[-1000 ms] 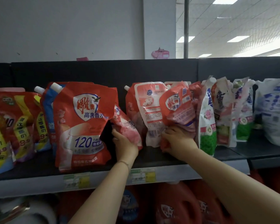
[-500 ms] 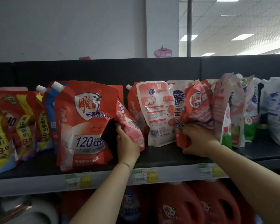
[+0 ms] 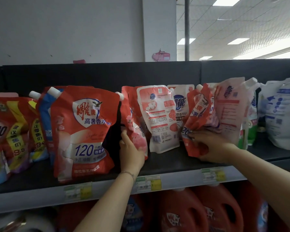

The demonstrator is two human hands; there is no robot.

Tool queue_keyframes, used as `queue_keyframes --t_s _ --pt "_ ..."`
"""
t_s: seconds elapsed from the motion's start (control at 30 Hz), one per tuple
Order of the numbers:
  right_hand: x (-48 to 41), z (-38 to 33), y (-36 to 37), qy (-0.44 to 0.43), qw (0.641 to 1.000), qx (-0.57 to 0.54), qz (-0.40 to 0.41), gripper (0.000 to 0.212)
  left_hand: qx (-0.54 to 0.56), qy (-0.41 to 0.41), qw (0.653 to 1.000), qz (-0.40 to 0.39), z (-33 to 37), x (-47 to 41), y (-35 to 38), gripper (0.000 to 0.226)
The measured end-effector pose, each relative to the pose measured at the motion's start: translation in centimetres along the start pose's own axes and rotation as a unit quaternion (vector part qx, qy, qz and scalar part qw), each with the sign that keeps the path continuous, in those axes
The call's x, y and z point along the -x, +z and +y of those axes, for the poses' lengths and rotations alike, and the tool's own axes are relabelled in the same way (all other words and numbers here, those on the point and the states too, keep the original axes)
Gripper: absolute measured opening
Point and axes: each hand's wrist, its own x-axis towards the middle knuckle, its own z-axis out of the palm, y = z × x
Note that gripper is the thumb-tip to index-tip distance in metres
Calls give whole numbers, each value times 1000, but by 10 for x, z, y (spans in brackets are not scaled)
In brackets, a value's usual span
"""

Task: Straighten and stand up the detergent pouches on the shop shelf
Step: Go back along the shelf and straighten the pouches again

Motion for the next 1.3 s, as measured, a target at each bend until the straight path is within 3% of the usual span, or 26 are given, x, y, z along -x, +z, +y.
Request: queue_keyframes --t_s 0.1,0.23,0.37,0.5,0.6,0.7,0.8,1.0,1.3 --pt "8 -18 -6 13 1000 18 9 80 2 14 1000 -13 -1 1 1 84" --pt "10 -41 -11 23 997 61 41 55 -9 5 1000 4 -1 -1 5 88" --pt "1 -67 -11 9 990 110 90 31 5 -49 999 -21 -3 -4 8 108" --pt "-13 -102 -6 -28 993 12 111 21 35 -77 996 -32 -7 -7 11 104" --pt "-35 -118 4 -58 995 5 77 37 54 -80 995 -12 -9 -9 12 93" --pt "-59 -126 13 -142 981 121 53 56 69 -80 994 6 -10 -9 12 90" --pt "-78 -128 21 -185 958 214 56 55 78 -78 994 12 -12 -9 12 88" --pt "-93 -115 35 -100 966 240 12 49 69 -69 995 6 -15 -9 12 86" --pt "-83 -91 29 18 958 287 -19 71 71 -58 996 -10 -14 -8 8 85"
